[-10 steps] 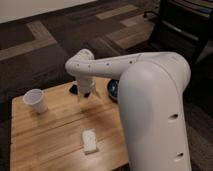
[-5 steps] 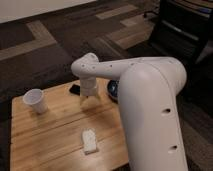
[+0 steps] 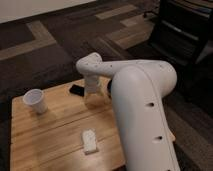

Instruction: Push the eraser across the table

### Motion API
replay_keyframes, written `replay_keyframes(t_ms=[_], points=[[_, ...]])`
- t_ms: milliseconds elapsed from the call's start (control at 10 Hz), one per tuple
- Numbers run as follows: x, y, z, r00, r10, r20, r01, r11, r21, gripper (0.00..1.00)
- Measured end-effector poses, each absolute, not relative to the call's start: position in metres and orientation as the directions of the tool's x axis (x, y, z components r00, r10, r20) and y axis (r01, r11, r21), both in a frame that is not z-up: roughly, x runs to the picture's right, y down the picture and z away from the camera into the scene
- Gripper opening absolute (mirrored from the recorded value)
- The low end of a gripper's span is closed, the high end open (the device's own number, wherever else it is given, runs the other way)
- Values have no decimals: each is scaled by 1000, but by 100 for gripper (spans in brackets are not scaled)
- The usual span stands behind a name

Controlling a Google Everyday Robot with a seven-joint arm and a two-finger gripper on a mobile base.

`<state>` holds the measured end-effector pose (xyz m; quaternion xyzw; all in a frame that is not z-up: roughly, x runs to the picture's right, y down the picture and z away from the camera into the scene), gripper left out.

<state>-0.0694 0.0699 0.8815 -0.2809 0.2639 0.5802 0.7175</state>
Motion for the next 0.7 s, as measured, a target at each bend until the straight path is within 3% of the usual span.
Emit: replay_keyframes(t_ms=[500, 700], points=[[-70, 46, 913, 274, 659, -700, -952, 287, -102, 65], [-59, 4, 933, 302, 678, -670, -926, 375, -38, 65]])
